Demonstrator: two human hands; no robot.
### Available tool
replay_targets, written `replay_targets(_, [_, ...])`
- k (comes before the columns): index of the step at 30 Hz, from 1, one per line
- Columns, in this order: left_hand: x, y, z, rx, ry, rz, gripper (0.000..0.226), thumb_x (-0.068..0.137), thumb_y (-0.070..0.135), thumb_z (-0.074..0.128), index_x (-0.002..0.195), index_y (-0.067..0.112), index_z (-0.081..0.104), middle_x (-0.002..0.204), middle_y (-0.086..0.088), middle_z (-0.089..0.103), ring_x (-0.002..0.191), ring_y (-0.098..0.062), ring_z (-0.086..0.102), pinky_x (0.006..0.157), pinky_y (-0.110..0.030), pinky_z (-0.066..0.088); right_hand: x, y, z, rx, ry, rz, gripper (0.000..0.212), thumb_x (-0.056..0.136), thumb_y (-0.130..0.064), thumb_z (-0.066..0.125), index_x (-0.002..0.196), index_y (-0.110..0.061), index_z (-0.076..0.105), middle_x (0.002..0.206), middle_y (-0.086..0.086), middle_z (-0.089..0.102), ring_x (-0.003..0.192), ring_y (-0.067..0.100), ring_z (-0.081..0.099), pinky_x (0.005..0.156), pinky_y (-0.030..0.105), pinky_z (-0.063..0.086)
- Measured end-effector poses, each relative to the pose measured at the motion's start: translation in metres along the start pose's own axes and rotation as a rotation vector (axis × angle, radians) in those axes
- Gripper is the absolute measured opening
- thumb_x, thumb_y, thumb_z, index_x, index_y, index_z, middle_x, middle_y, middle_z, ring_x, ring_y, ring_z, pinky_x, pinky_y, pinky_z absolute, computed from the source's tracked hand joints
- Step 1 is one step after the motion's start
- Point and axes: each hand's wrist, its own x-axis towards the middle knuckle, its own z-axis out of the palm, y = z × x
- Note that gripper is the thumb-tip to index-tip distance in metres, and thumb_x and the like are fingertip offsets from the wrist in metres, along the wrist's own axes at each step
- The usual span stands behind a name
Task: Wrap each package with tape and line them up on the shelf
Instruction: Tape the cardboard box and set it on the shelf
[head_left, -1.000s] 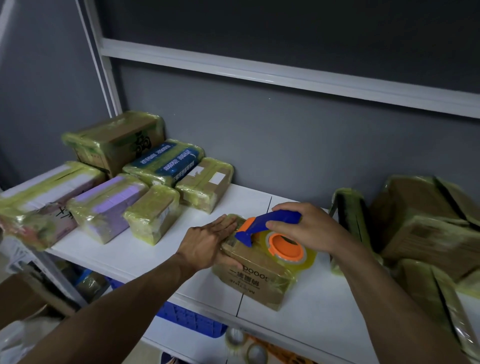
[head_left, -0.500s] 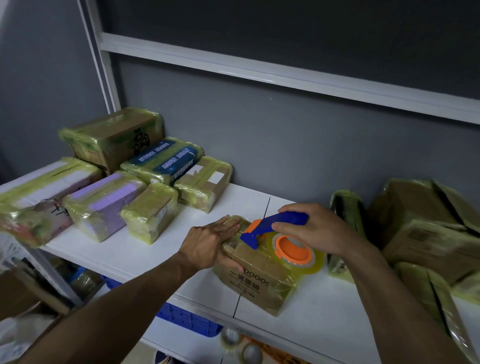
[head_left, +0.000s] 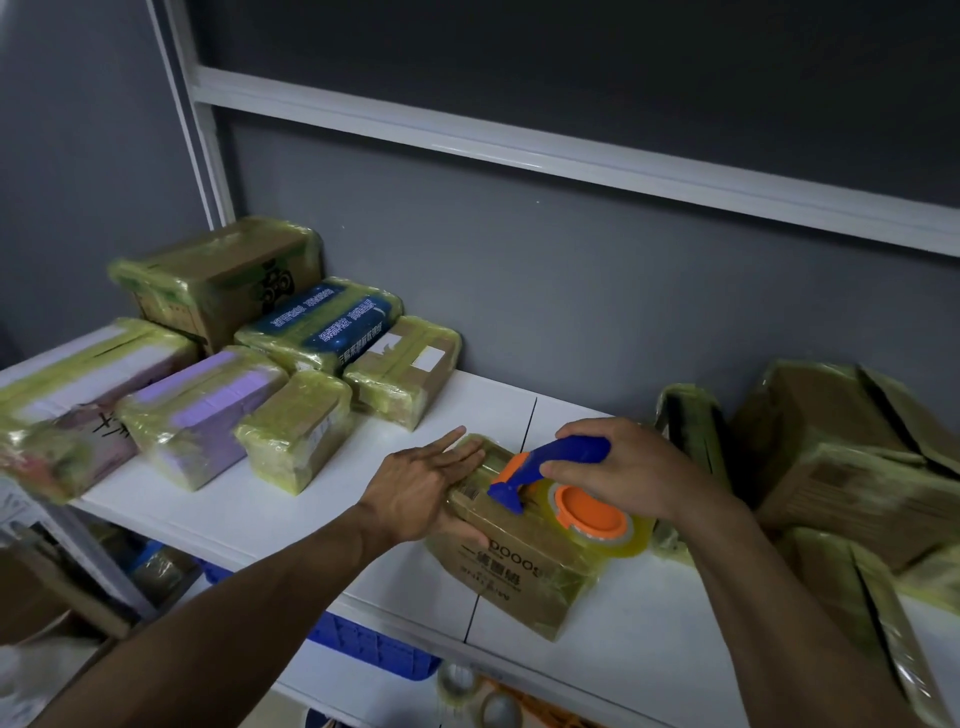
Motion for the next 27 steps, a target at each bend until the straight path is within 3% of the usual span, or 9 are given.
replay_targets(4, [-0.006, 0.011, 0.01, -0.06, 0.141, 0.06, 0.118, 0.064, 0.102, 0.043, 0.154, 0.025, 0.042, 0.157, 0.011, 0.041, 0.153, -0.012, 0.023, 0.116, -0.038, 0.032, -0.001, 0.003, 0.001, 0.016, -0.014, 0.001, 0.034, 0.078, -0.062, 0.078, 0.102, -0.04, 0.069, 0.1, -0.016, 0.07, 0.095, 0.008, 0.066, 0.071, 0.021, 0.053])
replay_targets(7, [-0.008, 0.025, 0.02, -0.176, 0.274, 0.03, 0.113, 0.058, 0.096, 0.061, 0.144, 0.023, 0.056, 0.147, 0.009, 0.055, 0.142, -0.01, 0.043, 0.11, -0.042, 0.047, -0.006, 0.005, 0.0, 0.072, 0.002, 0.011, 0.04, 0.078, -0.059, 0.081, 0.111, -0.04, 0.069, 0.108, -0.018, 0.07, 0.101, 0.005, 0.065, 0.079, 0.022, 0.056])
replay_targets(10, [-0.007, 0.026, 0.021, -0.217, 0.308, 0.029, 0.11, 0.056, 0.094, 0.065, 0.139, 0.023, 0.062, 0.142, 0.009, 0.06, 0.138, -0.01, 0.05, 0.105, -0.041, 0.051, -0.012, 0.006, 0.0, 0.081, 0.014, 0.006, 0.027, 0.077, -0.062, 0.079, 0.1, -0.053, 0.067, 0.107, -0.023, 0.07, 0.099, -0.002, 0.064, 0.083, 0.023, 0.057])
replay_targets(13, [-0.005, 0.023, 0.021, -0.218, 0.316, 0.038, 0.108, 0.056, 0.095, 0.065, 0.135, 0.022, 0.066, 0.138, 0.008, 0.063, 0.136, -0.01, 0.052, 0.104, -0.038, 0.052, -0.015, 0.004, -0.002, 0.071, 0.026, -0.023, 0.019, 0.077, -0.063, 0.077, 0.091, -0.056, 0.067, 0.1, -0.027, 0.07, 0.095, -0.007, 0.063, 0.08, 0.02, 0.056])
replay_targets(21, [-0.001, 0.024, 0.016, -0.182, 0.293, 0.041, 0.102, 0.058, 0.095, 0.063, 0.128, 0.022, 0.071, 0.139, 0.012, 0.061, 0.135, -0.009, 0.052, 0.104, -0.036, 0.053, -0.027, 0.021, -0.02, 0.053, 0.047, 0.012, 0.044, 0.07, -0.073, 0.071, 0.105, -0.049, 0.069, 0.101, -0.026, 0.07, 0.095, 0.001, 0.067, 0.077, 0.025, 0.056])
replay_targets(27, [-0.002, 0.021, 0.023, -0.178, 0.341, 0.084, 0.102, 0.059, 0.092, 0.065, 0.129, 0.018, 0.071, 0.139, 0.009, 0.062, 0.135, -0.011, 0.052, 0.105, -0.034, 0.052, -0.025, 0.02, -0.012, -0.005, 0.063, 0.027, 0.039, 0.067, -0.076, 0.072, 0.098, -0.053, 0.067, 0.096, -0.029, 0.069, 0.092, 0.0, 0.065, 0.074, 0.023, 0.057])
